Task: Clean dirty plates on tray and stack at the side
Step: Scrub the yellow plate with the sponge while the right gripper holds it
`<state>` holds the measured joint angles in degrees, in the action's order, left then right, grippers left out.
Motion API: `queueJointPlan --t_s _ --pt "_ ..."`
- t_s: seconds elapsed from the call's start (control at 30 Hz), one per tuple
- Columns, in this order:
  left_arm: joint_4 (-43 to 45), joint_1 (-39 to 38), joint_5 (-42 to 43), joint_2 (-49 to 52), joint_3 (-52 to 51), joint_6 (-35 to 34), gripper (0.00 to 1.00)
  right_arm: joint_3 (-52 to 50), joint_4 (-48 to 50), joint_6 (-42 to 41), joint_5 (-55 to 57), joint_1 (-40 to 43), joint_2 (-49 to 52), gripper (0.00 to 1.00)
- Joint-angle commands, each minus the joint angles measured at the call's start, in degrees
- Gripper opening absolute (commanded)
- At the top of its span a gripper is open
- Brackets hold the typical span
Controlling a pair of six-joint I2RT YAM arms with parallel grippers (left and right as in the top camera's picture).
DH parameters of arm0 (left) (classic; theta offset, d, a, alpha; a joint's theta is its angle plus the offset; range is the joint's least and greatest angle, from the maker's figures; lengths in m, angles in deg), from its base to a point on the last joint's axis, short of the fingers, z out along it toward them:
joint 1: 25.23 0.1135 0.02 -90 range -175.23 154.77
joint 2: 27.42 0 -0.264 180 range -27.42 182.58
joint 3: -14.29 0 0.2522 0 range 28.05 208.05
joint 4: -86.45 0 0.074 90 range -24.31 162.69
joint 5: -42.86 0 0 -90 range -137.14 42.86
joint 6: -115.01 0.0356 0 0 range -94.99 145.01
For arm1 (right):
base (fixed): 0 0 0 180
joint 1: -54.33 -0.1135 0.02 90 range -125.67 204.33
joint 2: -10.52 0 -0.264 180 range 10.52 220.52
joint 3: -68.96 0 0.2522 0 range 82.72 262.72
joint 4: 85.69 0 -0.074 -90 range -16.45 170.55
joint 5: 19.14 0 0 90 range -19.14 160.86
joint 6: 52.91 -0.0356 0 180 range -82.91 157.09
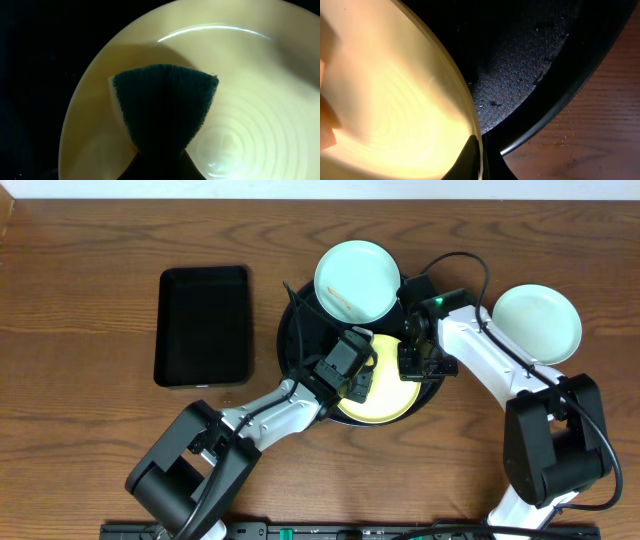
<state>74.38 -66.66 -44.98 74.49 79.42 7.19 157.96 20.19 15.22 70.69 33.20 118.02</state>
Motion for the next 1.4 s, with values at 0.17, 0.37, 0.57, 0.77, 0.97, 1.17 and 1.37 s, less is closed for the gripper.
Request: queueJointPlan --t_s 0.17,0.37,0.57,0.77,0.97,1.17,1.37 --pt "0.83 0.0 -1.57 2.6 -0.55 0.15 0.08 -0.48 -0.11 0.96 -0.57 -0.33 -1.22 0.01" --pt "3.3 1.03 -1.55 3.37 -0.55 1.44 0.08 -0.48 -0.09 0.96 -0.57 -0.33 -1.22 0.01" --pt "4.57 2.16 -1.25 3.37 -0.55 1.42 0.08 -0.48 -0.11 0.98 -0.55 -0.33 -1.22 0.01" --pt "7.98 2.14 -1.14 3.45 -0.55 1.44 0.08 -0.48 -0.11 0.98 -0.57 -0.33 -1.22 0.01" --pt "13.22 2.34 -1.18 3.43 -0.52 4.46 0.08 -0.48 -0.09 0.98 -0.57 -0.33 -1.22 0.01" --pt "19.37 4.07 -1.16 1.16 0.15 5.77 0.08 -0.48 -0.07 0.96 -0.55 -0.31 -1.22 0.01" --pt "16.65 6.82 -1.2 -10.38 0.59 5.68 0.08 0.7 0.33 1.14 -0.33 -0.28 -1.27 0.01"
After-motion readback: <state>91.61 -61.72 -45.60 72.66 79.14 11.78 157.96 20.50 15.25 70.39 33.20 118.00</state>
